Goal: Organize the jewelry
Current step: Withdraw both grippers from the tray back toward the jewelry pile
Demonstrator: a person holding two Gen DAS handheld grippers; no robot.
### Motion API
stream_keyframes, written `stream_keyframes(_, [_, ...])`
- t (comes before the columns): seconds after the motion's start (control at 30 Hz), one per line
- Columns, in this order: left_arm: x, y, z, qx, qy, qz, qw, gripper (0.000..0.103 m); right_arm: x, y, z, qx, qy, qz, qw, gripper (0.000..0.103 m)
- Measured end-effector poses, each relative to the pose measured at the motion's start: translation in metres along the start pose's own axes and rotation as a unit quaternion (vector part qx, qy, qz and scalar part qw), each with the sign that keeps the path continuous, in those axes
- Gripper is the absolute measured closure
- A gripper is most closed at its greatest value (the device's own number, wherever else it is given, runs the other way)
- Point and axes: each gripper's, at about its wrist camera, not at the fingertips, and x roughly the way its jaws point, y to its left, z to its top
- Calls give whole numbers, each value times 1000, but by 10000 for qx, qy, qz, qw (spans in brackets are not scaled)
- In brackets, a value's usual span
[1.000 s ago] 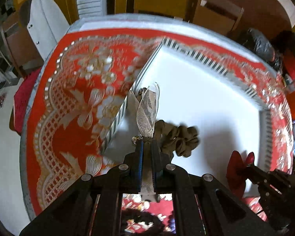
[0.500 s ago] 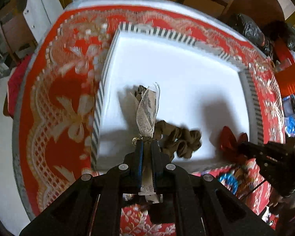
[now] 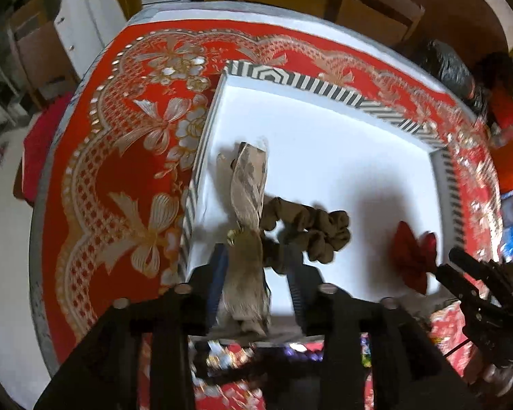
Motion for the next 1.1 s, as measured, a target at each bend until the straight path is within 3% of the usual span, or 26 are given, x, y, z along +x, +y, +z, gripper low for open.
stream_keyframes(0.23, [-44,-2,-36,-164,-404,143,9989,78,-66,2,-17,76,-662,201,9976,55])
stream_keyframes(0.43, [-78,-14,-75,-163,-739,378,9964,78,-112,11,-42,-75,-1161,248,9929,46])
stream_keyframes(0.7, [-107,-41,-114,41,-1136,530,9921,78,-130,20,-72,-172,-1201,162,9925,46])
stream_keyframes(1.1, [-118,-64,-144,106,-1276,557,9902,78,-148,33,-96,-280,-1254,151,9916,45])
